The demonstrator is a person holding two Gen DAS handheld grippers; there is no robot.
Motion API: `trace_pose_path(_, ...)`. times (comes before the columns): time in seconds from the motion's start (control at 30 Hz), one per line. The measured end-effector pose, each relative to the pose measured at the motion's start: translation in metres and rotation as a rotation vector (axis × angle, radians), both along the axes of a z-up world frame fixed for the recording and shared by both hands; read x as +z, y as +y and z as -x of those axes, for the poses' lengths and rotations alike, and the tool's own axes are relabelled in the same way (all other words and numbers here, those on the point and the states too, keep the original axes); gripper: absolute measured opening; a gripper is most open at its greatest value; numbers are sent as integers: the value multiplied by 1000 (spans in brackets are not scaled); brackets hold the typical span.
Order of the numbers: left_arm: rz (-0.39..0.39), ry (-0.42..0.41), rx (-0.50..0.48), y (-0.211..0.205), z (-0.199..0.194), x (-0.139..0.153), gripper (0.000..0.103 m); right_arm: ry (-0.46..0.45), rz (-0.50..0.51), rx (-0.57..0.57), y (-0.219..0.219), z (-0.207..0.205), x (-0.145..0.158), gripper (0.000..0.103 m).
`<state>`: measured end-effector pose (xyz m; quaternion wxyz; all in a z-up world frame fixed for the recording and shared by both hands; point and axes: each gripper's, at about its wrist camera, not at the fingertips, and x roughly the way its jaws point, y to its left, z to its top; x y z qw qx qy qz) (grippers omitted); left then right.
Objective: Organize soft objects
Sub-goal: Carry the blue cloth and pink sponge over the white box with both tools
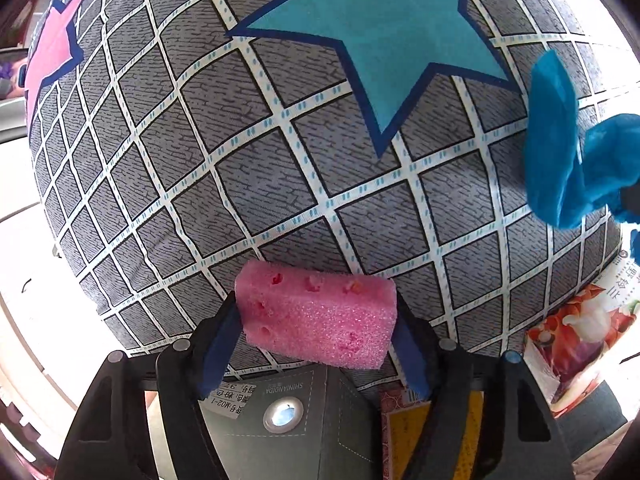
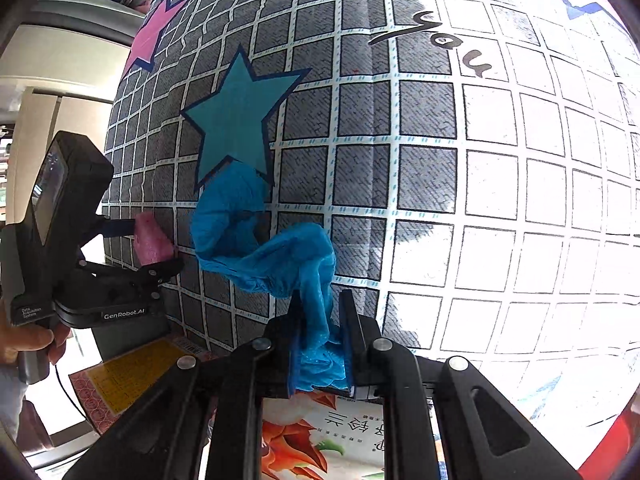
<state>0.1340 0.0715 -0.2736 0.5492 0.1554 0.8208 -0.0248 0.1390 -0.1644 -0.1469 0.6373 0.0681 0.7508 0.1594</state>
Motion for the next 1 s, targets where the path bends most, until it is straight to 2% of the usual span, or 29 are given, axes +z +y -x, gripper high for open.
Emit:
trace_pose_path(0.13,37,-41,47,-14,-6,14,73,-43,49,-59,-38,-10,12,18)
trace_pose_path(0.2,52,-69,41,-21,-8,32,73,-52,81,-77,-57,-9,15,18)
trace_pose_path(0.3,65,-106,37,-37,-12,50,73,-42,73,-85,-76,-8,12,21)
trace_pose_path(0.33,70,-119,41,-41,-13,56,73,-49,80,-79,-78,-7,12,33)
trace_pose_path(0.37,72,-133,45,-45,-13,61,73,-62,90,-66,-80,-8,13,58)
trace_pose_path(0.43,69,-155,53,-50,-13,72,73,-96,78,-29,-71,-6,14,85)
trace_pose_path(0.5,68,-176,63,-54,-12,84,73,-123,77,9,-60,-8,12,85)
trace_pose_path(0.6,60,-211,83,-59,-7,108,73,-136,144,54,-47,-12,-1,85)
trace_pose_path(0.73,63,-268,121,-66,-1,143,73,-142,203,66,-41,-14,-18,84)
trace_pose_path(0.77,68,-286,133,-71,-2,156,73,-159,215,61,-39,-14,-17,81)
trace_pose_path(0.8,70,-303,143,-75,0,165,73,-165,227,62,-38,-13,-17,77)
trace_pose_path(0.83,76,-319,155,-78,3,174,73,-176,233,67,-37,-14,-14,64)
trace_pose_path(0.87,88,-337,166,-80,12,182,73,-184,217,68,-36,-15,-11,39)
trace_pose_path(0.9,96,-351,174,-93,12,192,73,-170,175,59,-40,-15,-10,26)
trace_pose_path(1.0,121,-398,188,-116,23,218,73,-163,142,13,-49,-18,-4,24)
